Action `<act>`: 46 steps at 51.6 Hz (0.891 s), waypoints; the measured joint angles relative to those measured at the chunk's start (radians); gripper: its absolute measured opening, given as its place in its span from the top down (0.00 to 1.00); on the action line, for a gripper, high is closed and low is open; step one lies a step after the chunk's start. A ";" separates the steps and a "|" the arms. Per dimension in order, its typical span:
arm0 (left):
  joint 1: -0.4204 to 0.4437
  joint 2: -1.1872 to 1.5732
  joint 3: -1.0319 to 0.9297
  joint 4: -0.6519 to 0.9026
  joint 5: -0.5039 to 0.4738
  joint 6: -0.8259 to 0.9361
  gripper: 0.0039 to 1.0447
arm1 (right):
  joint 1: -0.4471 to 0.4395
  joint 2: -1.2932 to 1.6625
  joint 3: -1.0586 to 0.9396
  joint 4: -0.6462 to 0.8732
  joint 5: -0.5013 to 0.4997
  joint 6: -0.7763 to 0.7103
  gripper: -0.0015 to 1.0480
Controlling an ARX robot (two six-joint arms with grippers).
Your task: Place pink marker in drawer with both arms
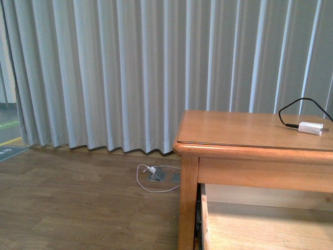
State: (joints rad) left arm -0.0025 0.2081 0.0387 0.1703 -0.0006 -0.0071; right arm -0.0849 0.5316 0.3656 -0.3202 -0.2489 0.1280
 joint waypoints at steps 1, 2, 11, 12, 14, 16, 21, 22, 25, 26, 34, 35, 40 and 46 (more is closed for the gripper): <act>0.000 -0.005 -0.005 0.000 0.000 0.000 0.96 | 0.000 0.000 0.000 0.000 0.000 0.000 0.08; 0.000 -0.012 -0.012 0.006 0.000 0.000 0.96 | 0.000 0.000 0.000 0.000 0.000 0.000 0.08; 0.000 -0.192 -0.016 -0.162 0.001 0.002 0.96 | 0.000 0.000 0.000 0.000 0.000 0.000 0.08; 0.000 -0.199 -0.016 -0.164 0.001 0.002 0.96 | 0.000 0.000 0.000 0.000 0.000 0.000 0.08; 0.000 -0.201 -0.016 -0.166 0.001 0.002 0.96 | 0.000 0.000 0.000 0.000 0.000 0.000 0.08; 0.000 -0.201 -0.016 -0.168 0.001 0.002 0.96 | 0.000 0.000 0.000 0.000 0.000 0.000 0.08; 0.000 -0.203 -0.016 -0.168 0.001 0.002 0.96 | 0.000 0.000 0.000 0.000 0.000 0.000 0.08; 0.000 -0.203 -0.016 -0.168 0.001 0.002 0.96 | 0.000 0.000 0.000 0.000 0.000 0.000 0.08; 0.000 -0.203 -0.016 -0.168 0.001 0.002 0.96 | 0.000 0.000 0.000 0.000 0.000 0.000 0.08; 0.000 -0.203 -0.016 -0.168 0.001 0.002 0.95 | 0.000 0.000 0.000 0.000 0.000 0.000 0.08; 0.000 -0.203 -0.016 -0.168 0.001 0.002 0.68 | 0.005 -0.008 -0.006 0.023 0.021 0.005 0.08; 0.000 -0.203 -0.016 -0.168 0.001 0.002 0.64 | 0.015 -0.020 -0.026 0.079 0.059 0.015 0.08; 0.000 -0.203 -0.016 -0.169 0.000 0.002 0.49 | 0.056 -0.055 -0.084 0.272 0.151 0.026 0.08; 0.000 -0.203 -0.016 -0.169 0.001 0.002 0.30 | 0.061 0.023 -0.056 0.191 0.105 0.006 0.08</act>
State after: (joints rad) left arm -0.0025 0.0048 0.0231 0.0013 0.0002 -0.0048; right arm -0.0235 0.5545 0.3099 -0.1295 -0.1440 0.1341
